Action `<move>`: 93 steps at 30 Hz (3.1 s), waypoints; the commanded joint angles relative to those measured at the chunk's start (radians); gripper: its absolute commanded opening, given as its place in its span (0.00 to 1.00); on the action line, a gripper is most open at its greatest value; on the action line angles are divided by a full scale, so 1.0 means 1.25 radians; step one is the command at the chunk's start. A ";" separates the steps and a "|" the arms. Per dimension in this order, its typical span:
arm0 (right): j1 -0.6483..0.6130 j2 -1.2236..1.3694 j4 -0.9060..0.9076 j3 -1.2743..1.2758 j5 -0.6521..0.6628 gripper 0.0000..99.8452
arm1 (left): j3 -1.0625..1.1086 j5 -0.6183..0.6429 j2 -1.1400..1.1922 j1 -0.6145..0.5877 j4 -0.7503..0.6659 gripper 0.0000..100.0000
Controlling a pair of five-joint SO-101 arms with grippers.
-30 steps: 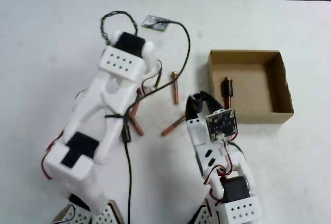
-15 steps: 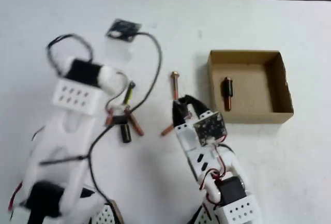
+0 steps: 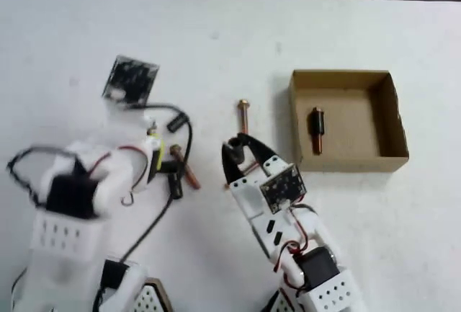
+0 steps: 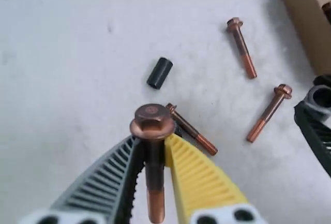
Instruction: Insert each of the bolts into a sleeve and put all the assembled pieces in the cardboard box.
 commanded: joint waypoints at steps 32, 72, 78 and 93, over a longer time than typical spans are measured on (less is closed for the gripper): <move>-0.047 -0.007 -0.134 0.007 0.038 0.03 | 0.189 0.122 -0.279 0.296 -0.628 0.02; -0.056 -0.010 -0.112 0.007 0.042 0.03 | 0.423 0.188 -0.280 0.319 -0.770 0.02; -0.056 -0.010 -0.112 0.007 0.042 0.03 | 0.425 0.188 -0.280 0.323 -0.657 0.02; -0.055 -0.010 -0.111 0.007 0.045 0.03 | 0.443 0.167 -0.280 0.321 -0.583 0.09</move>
